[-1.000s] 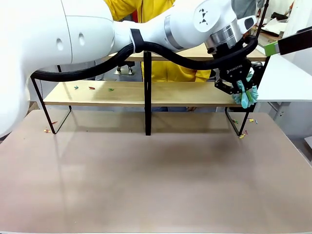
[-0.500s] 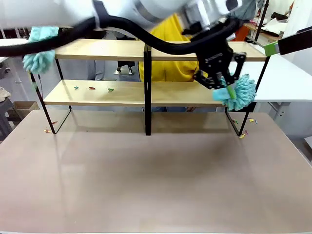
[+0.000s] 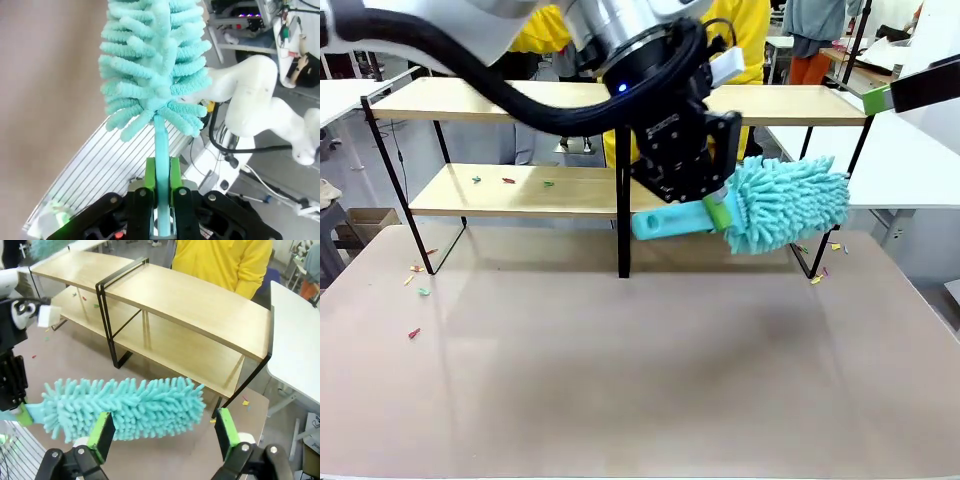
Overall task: Clean the shelves.
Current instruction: Clean another randomly selected level of the Shelf with the Duster.
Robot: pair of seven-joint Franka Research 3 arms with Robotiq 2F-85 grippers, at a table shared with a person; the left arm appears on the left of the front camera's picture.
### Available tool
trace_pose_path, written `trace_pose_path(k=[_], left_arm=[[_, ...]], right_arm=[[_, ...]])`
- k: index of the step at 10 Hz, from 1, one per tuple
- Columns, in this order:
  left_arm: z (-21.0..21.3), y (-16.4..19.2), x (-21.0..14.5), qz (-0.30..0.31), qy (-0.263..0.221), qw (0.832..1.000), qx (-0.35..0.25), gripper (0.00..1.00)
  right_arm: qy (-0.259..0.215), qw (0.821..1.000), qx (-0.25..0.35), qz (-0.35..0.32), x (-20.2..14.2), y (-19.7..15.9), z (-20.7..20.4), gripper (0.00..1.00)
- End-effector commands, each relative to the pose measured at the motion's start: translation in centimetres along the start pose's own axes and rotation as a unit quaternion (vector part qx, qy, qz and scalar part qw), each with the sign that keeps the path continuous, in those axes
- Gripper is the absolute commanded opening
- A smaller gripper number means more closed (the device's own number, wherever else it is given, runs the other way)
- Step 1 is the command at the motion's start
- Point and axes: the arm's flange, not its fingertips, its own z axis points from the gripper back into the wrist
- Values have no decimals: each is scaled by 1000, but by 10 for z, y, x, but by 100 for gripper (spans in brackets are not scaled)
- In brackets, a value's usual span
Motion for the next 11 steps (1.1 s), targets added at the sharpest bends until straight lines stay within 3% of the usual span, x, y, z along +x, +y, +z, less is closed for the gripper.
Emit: trace_pose_path(k=[1, 4, 6, 7, 9, 10, 11], left_arm=[[-10, 8, -11, -9, -13, 1000, -3, 12], [1, 11, -16, -33, 3, 999, -32, 12], [47, 26, -46, -78, 32, 996, -30, 12], [81, 39, -68, -88, 7, 996, -21, 12], [147, 66, -119, -107, -95, 990, -4, 12], [184, 84, -150, -142, -155, 977, 33, 12], [213, 98, -180, -164, -174, 970, 44, 12]], right_arm=[[0, 1000, 3, 0, 0, -1, -1, 100], [0, 1000, 3, 0, 0, -1, -1, 100], [0, 1000, 3, 0, 0, -1, -1, 100], [0, 1000, 3, 0, 0, -1, -1, 100], [0, 1000, 3, 0, 0, -1, -1, 100], [0, 1000, 3, 0, 0, -1, -1, 100], [0, 1000, 3, 0, 0, -1, -1, 100]])
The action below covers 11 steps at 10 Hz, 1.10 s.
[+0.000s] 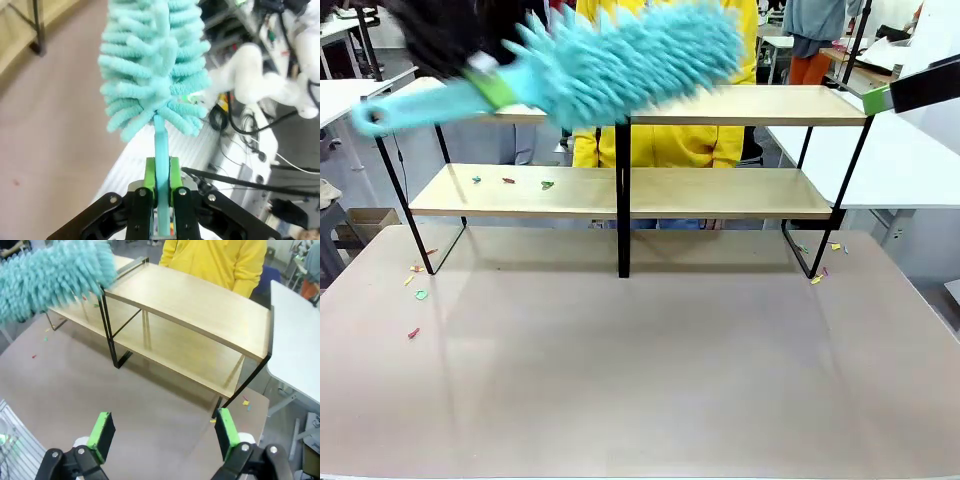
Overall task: Clean the shelves.
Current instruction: Clean another randomly selected level of the Shelf with the Duster.
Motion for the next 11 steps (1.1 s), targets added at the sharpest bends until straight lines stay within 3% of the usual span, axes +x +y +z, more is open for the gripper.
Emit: trace_pose_path(k=[1, 3, 5, 8, 9, 10, 11], left_arm=[[36, 17, -51, -38, -47, 997, 48, 12], [87, 8, -122, -24, -130, 982, 132, 12], [127, 8, -196, 35, -186, 968, 165, 12], [163, 49, -292, 193, -270, 930, 154, 12], [168, 63, -311, 267, -316, 900, 137, 12], [164, 35, -282, 148, -237, 945, 169, 12], [164, 35, -282, 148, -237, 945, 169, 12]], right_arm=[[0, 1000, 3, 0, 0, -1, 0, 100], [0, 1000, 3, 0, 0, -1, 0, 100], [0, 1000, 3, 0, 0, -1, 0, 100], [0, 1000, 3, 0, 0, -1, 0, 100], [0, 1000, 3, 0, 0, -1, 0, 100], [0, 1000, 3, 0, 0, -1, 0, 100], [0, 1000, 3, 0, 0, -1, 0, 100]])
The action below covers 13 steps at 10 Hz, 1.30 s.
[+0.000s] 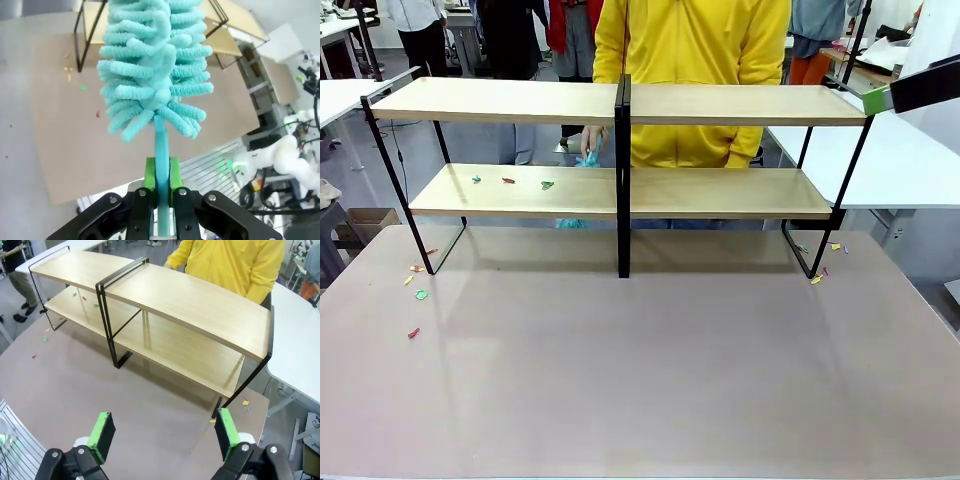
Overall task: Clean the shelves.
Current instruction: Clean another randomly selected level of the Shelf with the Duster, then place the Duster on the table.
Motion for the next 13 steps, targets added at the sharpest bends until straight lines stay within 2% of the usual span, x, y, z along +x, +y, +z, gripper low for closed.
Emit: trace_pose_path(k=[1, 11, 12, 13], left_arm=[[-5, -24, 12, -50, 10, 999, 0, 12], [-8, -25, 11, -42, 15, 999, -2, 12], [-23, -29, 22, -105, 111, 985, -75, 12], [-31, -25, 26, -149, 193, 959, -145, 12]], right_arm=[[0, 1000, 3, 0, 0, -1, 0, 100], [0, 1000, 3, 0, 0, -1, 0, 100], [0, 1000, 0, 0, 0, 0, 0, 100], [28, 999, 22, -36, -11, 0, -11, 100]])
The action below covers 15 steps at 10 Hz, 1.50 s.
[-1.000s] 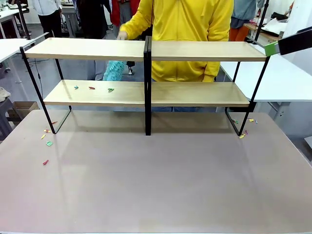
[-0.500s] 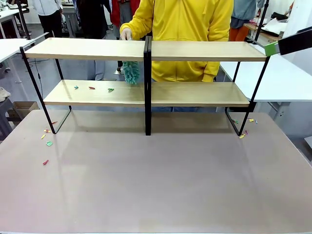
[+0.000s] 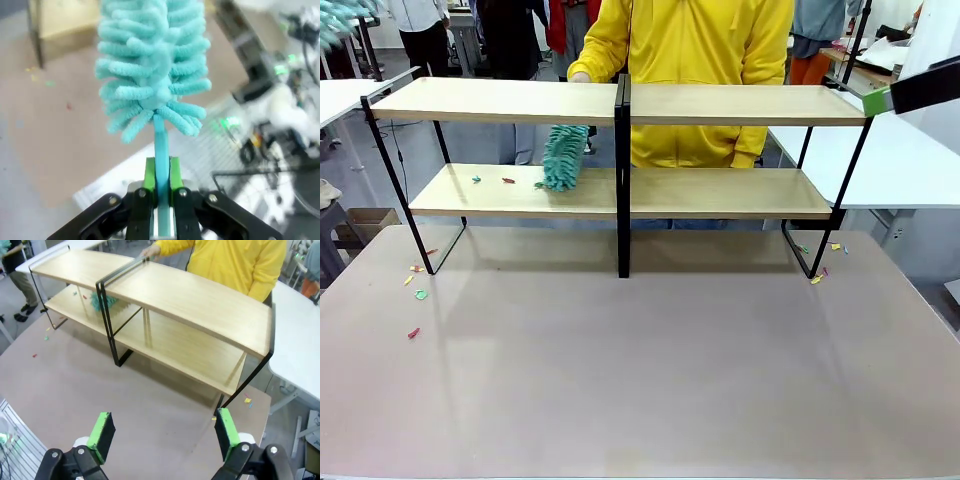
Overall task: Clean the shelves.
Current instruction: Place the Duster on the table.
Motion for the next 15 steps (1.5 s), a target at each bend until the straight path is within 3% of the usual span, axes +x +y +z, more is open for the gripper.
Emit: trace_pose_path(k=[1, 2, 3, 4, 5, 6, 7, 8, 9, 10, 11, 12, 13, 14, 15], left_arm=[[5, 14, 6, -101, 160, 971, -146, 12], [-11, 19, 0, -126, 239, 940, -206, 12], [-44, 22, 1, -114, 289, 929, -200, 12], [-81, 25, 3, -101, 341, 906, -228, 12], [-116, 32, 7, -100, 383, 875, -277, 12], [-158, 44, 11, -59, 409, 874, -257, 12], [-189, 55, 12, -46, 419, 866, -269, 12], [-218, 71, 13, -22, 415, 871, -263, 12], [-239, 92, 12, 10, 385, 891, -240, 12], [-248, 114, 20, 110, 300, 917, -239, 12], [-236, 78, 9, -3, 414, 872, -260, 12], [-236, 78, 9, -3, 414, 872, -260, 12], [-250, 116, 11, 51, 374, 893, -246, 12], [-257, 116, 19, -5, 383, 900, -210, 12], [-278, 131, 29, -26, 418, 884, -208, 12]], right_arm=[[33, 992, 82, -86, -23, -2, -21, 100], [51, 979, 127, -152, -39, -2, -35, 100], [74, 958, 183, -205, -53, 3, -47, 100], [117, 920, 249, -278, -63, 8, -55, 100], [174, 881, 255, -359, -73, 9, -60, 100], [225, 852, 228, -414, -89, 0, -62, 100], [247, 834, 242, -431, -104, -3, -56, 100], [259, 825, 251, -436, -120, -5, -51, 100], [279, 818, 251, -436, -133, -8, -50, 100], [299, 833, 211, -415, -146, -10, -47, 100], [272, 826, 257, -421, -79, -27, -65, 100], [272, 826, 257, -421, -79, -27, -65, 100], [272, 826, 257, -421, -79, -27, -65, 100], [272, 826, 257, -421, -79, -27, -65, 100], [272, 826, 257, -421, -79, -27, -65, 100]])
